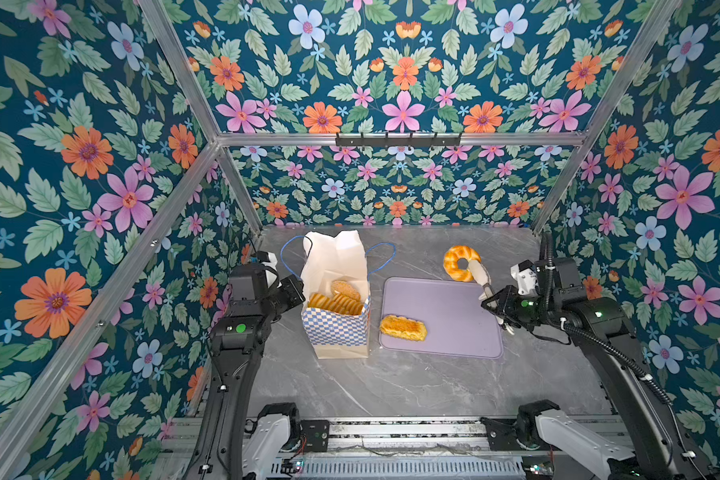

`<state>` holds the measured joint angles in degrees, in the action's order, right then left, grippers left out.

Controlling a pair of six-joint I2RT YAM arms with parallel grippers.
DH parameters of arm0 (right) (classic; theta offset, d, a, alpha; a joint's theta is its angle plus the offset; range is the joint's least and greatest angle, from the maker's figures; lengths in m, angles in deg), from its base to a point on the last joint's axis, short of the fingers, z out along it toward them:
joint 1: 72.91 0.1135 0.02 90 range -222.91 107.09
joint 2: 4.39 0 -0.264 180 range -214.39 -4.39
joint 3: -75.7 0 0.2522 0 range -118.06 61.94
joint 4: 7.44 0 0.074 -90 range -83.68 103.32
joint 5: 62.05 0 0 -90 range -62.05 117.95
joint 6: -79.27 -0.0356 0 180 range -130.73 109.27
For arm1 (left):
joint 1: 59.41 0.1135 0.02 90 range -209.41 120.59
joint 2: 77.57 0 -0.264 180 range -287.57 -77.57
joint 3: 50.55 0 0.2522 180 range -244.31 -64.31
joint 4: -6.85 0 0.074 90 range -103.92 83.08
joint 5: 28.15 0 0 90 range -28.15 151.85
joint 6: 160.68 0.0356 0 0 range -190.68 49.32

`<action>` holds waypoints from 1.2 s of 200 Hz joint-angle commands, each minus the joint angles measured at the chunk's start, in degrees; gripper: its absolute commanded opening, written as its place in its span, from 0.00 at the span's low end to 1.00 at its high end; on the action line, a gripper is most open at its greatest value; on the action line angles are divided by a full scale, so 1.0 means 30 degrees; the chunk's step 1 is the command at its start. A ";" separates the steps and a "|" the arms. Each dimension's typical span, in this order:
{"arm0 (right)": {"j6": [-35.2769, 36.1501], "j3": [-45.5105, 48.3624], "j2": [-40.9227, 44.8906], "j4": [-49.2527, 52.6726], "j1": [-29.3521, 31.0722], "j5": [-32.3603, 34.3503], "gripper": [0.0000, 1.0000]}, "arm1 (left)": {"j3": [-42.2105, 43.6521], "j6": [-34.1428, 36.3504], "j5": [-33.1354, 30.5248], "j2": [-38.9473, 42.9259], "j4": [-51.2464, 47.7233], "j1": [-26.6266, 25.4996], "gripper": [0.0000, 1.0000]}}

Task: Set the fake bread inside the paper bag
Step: 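Carry the ring-shaped bread with the right gripper's tongs over the bag opening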

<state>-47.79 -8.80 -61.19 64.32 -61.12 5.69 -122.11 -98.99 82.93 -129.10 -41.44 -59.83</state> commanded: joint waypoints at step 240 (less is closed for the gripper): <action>0.0780 -0.5208 -0.0898 -0.2761 0.3169 -0.2372 0.26 | -0.0860 -0.0050 -0.0189 -0.0131 -0.0563 -0.0004 0.05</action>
<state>-46.52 -23.46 -63.59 60.08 -52.68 -1.83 -124.25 -99.01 82.69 -129.67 -43.45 -59.83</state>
